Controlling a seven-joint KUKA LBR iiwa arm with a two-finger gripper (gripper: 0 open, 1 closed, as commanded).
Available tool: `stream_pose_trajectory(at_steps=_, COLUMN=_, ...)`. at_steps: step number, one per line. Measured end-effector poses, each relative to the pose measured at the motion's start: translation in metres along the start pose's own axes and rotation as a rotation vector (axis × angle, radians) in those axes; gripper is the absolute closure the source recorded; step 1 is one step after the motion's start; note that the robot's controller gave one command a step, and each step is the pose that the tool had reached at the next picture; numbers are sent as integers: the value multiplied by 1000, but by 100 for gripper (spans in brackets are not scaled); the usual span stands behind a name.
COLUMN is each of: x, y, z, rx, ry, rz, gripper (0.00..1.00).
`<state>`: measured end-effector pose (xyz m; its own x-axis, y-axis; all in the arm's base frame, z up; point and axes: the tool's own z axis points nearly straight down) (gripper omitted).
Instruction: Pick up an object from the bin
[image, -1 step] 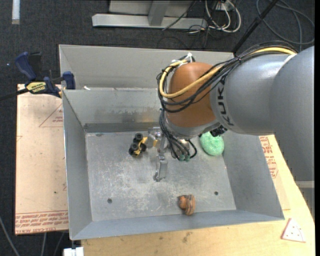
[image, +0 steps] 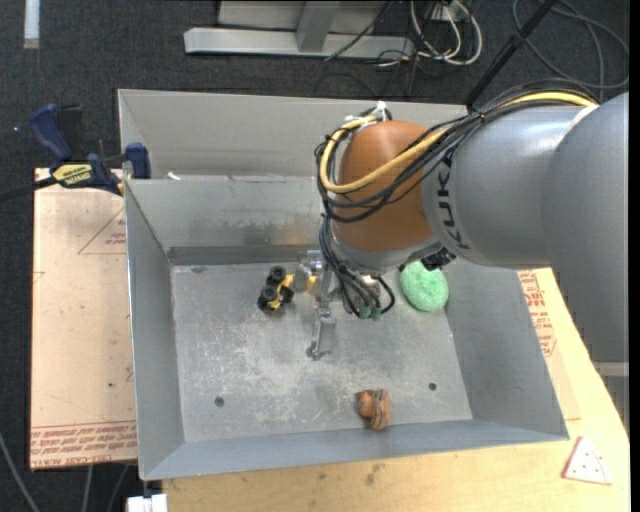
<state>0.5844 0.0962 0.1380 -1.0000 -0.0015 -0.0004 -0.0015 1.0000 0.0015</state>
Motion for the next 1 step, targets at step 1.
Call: stream_pose_trajectory(at_steps=1, x=-34, y=13, z=2, rx=1, ry=-3, rz=-44, gripper=0)
